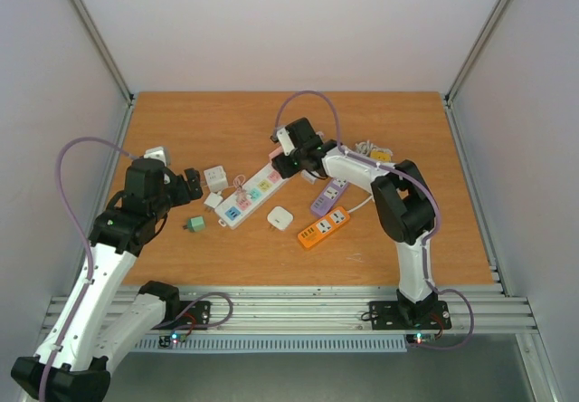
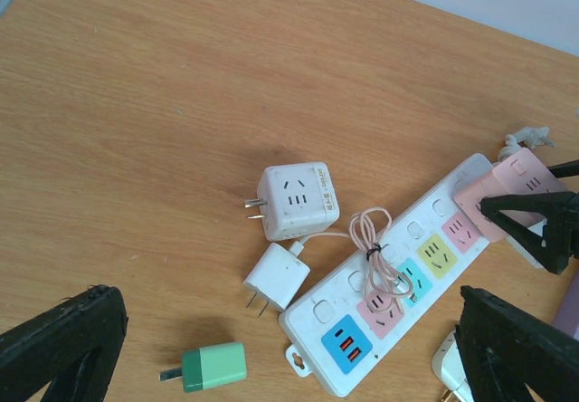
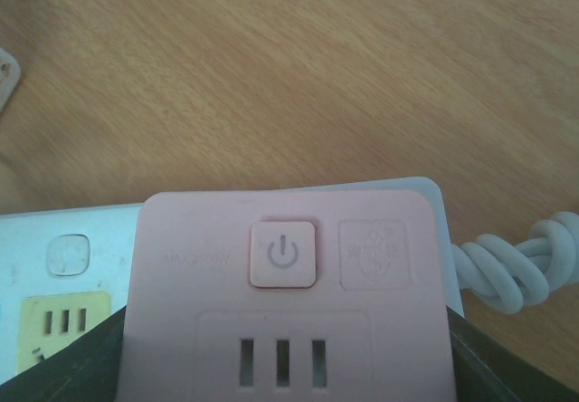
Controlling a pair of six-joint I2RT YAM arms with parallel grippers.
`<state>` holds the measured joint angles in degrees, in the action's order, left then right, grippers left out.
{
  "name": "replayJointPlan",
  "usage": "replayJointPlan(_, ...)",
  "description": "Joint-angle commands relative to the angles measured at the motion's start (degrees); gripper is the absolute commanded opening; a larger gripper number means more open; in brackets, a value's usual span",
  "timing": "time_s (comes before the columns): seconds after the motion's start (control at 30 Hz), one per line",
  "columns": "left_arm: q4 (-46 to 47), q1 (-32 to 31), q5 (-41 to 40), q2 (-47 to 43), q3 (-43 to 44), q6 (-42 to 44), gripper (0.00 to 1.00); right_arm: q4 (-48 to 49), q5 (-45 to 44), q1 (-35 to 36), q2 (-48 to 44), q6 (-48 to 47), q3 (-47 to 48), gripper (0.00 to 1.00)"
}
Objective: Insert the plug
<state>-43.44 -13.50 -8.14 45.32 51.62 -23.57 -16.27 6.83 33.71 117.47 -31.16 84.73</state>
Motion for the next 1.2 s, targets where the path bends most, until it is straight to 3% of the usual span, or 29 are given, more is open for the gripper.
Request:
replayJointPlan(0.0,2.8,0.3,0.1,-0.1,-0.7,0.0,0.99,-8.5,-14.3,1.6,5.1,1.8,-3.7,0.33)
replayJointPlan(0.1,2.9,0.4,0.2,0.0,-0.7,0.0,0.99,-7.7,-13.8,1.8,4.6,2.3,-5.2,0.32)
replayJointPlan(0.3,2.8,0.5,0.2,-0.1,-0.7,0.0,0.99,-3.6,0.9,1.1,3.2,7.6,-9.1,0.33)
replayJointPlan(0.4,2.8,0.5,0.2,-0.2,-0.8,0.0,0.99,-2.8,3.0,0.9,3.6,10.3,-9.9,0.32)
replayJointPlan(0.63,2.8,0.5,0.4,-0.1,-0.8,0.0,1.00,-6.4,-0.2,0.6,5.5,11.9,-7.7,0.32)
replayJointPlan(0.87,2.8,0.6,0.2,0.0,-0.8,0.0,0.99,-11.8,-15.2,2.1,8.5,10.1,-5.0,0.32)
replayJointPlan(1.17,2.8,0.7,0.2,0.3,-0.8,-0.1,0.99,-11.0,-16.5,2.1,8.4,12.0,-6.6,0.33)
